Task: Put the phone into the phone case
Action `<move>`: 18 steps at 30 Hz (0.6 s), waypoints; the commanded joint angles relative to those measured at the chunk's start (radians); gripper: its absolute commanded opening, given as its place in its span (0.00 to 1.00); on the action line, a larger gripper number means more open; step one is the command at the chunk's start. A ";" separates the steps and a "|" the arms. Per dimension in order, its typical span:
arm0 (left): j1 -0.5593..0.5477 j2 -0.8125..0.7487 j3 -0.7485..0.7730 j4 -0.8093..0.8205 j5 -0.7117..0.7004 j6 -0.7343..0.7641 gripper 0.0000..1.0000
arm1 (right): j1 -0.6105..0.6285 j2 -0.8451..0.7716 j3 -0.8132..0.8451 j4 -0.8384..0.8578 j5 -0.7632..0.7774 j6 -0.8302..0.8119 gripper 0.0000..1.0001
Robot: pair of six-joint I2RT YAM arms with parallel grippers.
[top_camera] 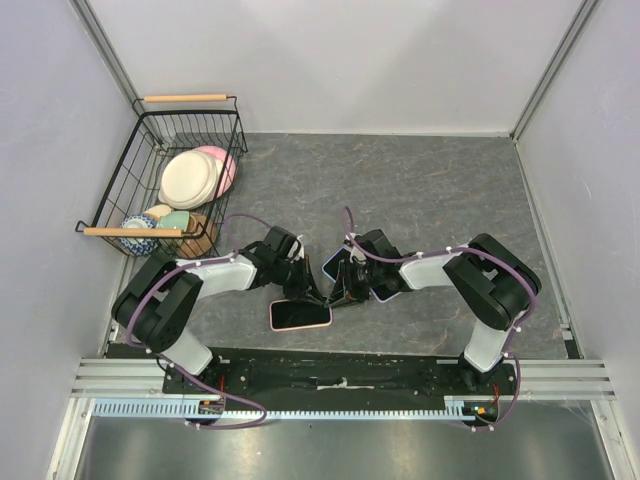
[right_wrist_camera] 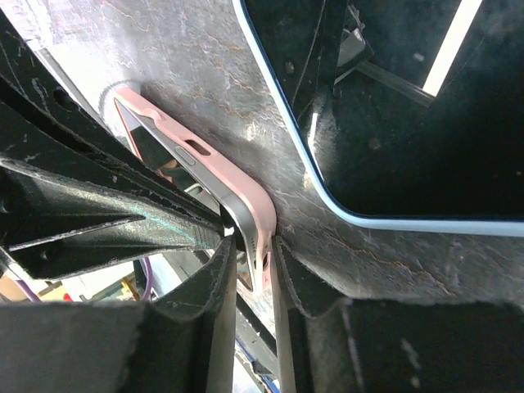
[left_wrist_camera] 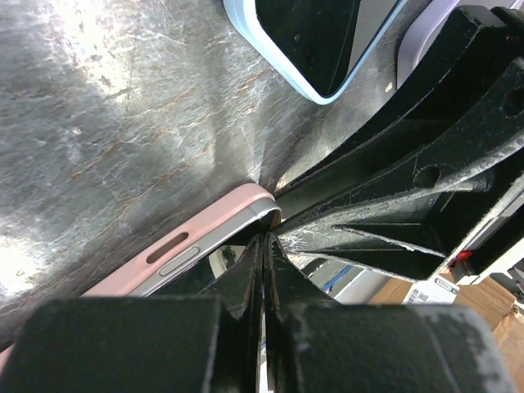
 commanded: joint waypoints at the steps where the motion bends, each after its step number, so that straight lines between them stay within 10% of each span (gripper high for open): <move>1: -0.009 0.094 0.019 -0.055 -0.142 0.064 0.02 | 0.013 0.086 0.014 -0.147 0.266 -0.111 0.25; 18: -0.043 0.203 0.054 -0.116 -0.210 0.071 0.02 | 0.160 0.160 0.186 -0.373 0.482 -0.193 0.16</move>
